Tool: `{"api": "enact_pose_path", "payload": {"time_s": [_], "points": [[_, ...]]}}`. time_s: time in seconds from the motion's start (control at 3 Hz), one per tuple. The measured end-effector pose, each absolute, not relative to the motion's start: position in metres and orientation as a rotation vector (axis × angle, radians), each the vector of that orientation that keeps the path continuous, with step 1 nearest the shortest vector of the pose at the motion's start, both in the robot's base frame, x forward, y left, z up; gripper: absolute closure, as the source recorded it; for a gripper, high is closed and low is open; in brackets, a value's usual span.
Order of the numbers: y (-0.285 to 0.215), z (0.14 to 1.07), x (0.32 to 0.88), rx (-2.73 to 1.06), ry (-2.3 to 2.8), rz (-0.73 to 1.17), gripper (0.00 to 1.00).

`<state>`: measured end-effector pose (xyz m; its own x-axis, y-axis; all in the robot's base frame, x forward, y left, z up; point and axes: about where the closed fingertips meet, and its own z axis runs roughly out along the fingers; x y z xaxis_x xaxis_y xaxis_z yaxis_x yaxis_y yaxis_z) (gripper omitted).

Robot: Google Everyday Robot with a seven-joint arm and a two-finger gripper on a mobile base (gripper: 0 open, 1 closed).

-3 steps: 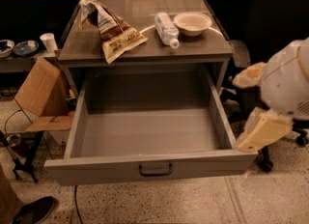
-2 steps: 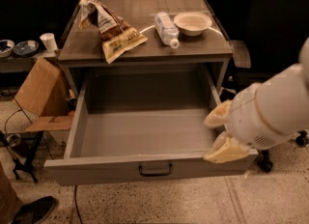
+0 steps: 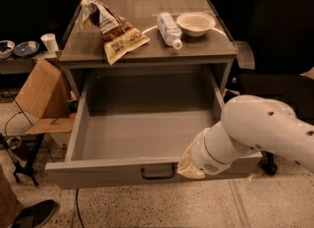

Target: Close top drawer

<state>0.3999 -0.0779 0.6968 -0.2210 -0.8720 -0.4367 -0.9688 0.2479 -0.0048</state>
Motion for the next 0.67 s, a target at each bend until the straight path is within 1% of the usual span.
{"api": "enact_pose_path", "payload": {"time_s": [0.33, 0.67], "points": [[-0.0693, 0.6668, 0.4054, -1.677, 2.221, 0.416, 1.0], [-0.0694, 0.6681, 0.4053, -1.677, 2.221, 0.416, 1.0]]}}
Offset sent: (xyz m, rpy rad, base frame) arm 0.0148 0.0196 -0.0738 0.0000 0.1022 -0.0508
